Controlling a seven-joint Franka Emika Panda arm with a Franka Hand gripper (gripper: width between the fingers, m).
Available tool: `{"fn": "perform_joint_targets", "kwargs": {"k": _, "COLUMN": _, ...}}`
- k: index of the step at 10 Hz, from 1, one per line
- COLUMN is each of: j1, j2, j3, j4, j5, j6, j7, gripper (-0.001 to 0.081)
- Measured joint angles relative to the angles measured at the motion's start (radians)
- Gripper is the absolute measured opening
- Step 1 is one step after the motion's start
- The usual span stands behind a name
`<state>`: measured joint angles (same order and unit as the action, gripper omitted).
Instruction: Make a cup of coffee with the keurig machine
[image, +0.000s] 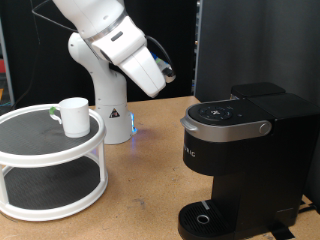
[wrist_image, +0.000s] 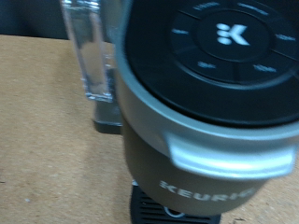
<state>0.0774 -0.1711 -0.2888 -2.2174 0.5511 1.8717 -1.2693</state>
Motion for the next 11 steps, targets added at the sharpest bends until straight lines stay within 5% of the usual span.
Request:
{"fn": "perform_joint_targets", "kwargs": {"k": 2, "j1": -0.003, "j2": -0.009, "j3": -0.005, "j4": -0.047, "j5": 0.122, "j6": 0.101, "j7": 0.015, "gripper": 0.0001}}
{"fn": "perform_joint_targets", "kwargs": {"k": 5, "j1": -0.031, "j2": -0.071, "j3": -0.036, "j4": -0.123, "j5": 0.172, "j6": 0.088, "j7": 0.070, "gripper": 0.0001}}
{"fn": "perform_joint_targets", "kwargs": {"k": 9, "j1": -0.032, "j2": -0.072, "j3": -0.042, "j4": -0.151, "j5": 0.319, "j6": 0.199, "j7": 0.069, "gripper": 0.0001}}
{"fn": "perform_joint_targets", "kwargs": {"k": 11, "j1": -0.054, "j2": -0.076, "j3": -0.049, "j4": -0.164, "j5": 0.319, "j6": 0.220, "j7": 0.119, "gripper": 0.0001}}
